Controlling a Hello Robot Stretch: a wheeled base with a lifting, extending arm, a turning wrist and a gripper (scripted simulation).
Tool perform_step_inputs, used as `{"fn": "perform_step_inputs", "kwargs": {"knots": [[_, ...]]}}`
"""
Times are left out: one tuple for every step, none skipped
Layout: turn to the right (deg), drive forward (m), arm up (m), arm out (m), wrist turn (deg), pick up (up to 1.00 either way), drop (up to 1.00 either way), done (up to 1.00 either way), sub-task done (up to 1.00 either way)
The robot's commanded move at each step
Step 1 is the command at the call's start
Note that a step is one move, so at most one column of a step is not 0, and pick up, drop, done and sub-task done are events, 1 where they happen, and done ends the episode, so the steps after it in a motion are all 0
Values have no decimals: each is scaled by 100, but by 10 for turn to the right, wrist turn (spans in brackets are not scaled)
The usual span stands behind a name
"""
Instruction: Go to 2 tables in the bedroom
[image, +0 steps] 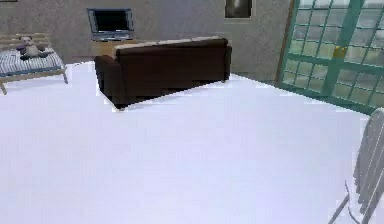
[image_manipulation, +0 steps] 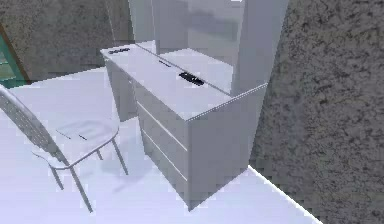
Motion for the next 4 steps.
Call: {"fn": "perform_step_inputs", "kwargs": {"knots": [[-300, 0, 0, 0, 0, 0, 0, 0, 0], [0, 100, 0, 0, 0, 0, 0, 0, 0], [0, 100, 0, 0, 0, 0, 0, 0, 0], [-30, 0, 0, 0, 0, 0, 0, 0, 0]]}}
